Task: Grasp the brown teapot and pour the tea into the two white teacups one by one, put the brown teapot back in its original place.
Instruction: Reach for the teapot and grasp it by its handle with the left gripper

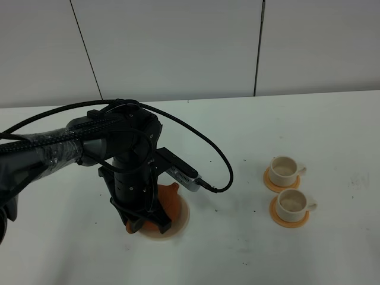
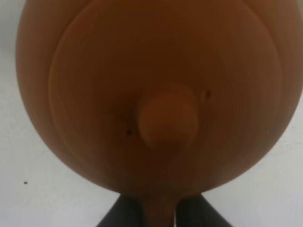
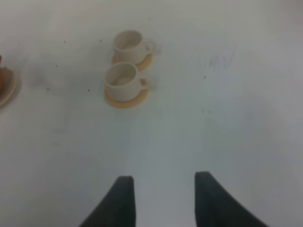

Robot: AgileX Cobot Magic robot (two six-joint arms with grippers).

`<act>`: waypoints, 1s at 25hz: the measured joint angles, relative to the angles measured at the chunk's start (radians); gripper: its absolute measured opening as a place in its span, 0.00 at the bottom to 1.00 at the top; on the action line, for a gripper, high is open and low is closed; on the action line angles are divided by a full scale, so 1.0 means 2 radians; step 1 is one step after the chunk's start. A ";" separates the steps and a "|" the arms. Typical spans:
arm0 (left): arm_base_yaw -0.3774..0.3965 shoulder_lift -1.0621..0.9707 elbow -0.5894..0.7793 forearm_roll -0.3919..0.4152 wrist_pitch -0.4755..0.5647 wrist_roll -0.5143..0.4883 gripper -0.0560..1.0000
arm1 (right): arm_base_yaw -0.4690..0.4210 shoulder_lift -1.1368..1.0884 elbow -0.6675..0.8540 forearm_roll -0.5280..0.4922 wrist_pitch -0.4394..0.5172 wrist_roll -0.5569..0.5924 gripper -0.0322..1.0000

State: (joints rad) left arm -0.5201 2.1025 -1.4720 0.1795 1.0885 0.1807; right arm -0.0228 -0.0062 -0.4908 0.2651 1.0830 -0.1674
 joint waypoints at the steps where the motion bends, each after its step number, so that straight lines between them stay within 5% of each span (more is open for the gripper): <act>1: 0.000 0.000 0.000 0.000 -0.001 0.000 0.26 | 0.000 0.000 0.000 0.000 0.000 0.000 0.32; 25: 0.000 0.000 0.000 -0.002 -0.019 0.011 0.21 | 0.000 0.000 0.000 0.000 0.000 0.000 0.32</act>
State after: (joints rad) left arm -0.5201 2.1025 -1.4720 0.1755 1.0496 0.2030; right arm -0.0228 -0.0062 -0.4908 0.2651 1.0830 -0.1669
